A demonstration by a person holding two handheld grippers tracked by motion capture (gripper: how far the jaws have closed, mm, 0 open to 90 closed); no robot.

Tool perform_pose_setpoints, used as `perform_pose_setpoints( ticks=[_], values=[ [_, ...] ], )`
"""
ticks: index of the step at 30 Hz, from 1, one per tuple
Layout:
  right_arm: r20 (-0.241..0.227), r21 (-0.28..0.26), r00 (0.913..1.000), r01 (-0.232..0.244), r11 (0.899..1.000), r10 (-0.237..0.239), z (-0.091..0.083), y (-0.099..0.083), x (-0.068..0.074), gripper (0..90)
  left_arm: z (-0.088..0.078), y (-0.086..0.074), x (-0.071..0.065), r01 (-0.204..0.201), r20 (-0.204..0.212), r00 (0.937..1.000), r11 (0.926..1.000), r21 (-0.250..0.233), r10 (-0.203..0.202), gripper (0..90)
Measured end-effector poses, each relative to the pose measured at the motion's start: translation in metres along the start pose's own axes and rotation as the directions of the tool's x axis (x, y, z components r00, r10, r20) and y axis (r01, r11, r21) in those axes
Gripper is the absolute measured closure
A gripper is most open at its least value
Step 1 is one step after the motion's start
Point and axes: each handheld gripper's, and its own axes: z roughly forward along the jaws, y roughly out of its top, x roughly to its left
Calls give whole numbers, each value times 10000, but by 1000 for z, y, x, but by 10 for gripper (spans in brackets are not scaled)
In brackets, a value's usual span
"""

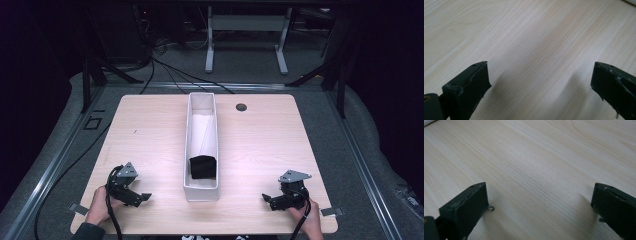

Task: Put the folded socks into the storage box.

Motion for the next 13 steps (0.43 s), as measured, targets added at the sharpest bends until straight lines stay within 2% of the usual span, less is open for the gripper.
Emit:
perform_pose_setpoints(
  ticks=[4,7,10,13],
  values=[
    [6,2,10000,-3,10000,3,0,0,0,4,5,-9,2,16,4,10000,9980,-625,-15,9],
    [11,0,10000,-10,10000,10,0,0,0,3,7,-15,2,66,-75,9999,9916,-1290,-76,8],
    [51,14,10000,-40,10000,40,0,0,0,0,9,-13,-1,-49,-367,9993,9930,-1178,6,5],
    [6,12,10000,-80,10000,80,0,0,0,0,9,-13,-1,-60,-391,9992,9936,-1129,15,0]
  ],
)
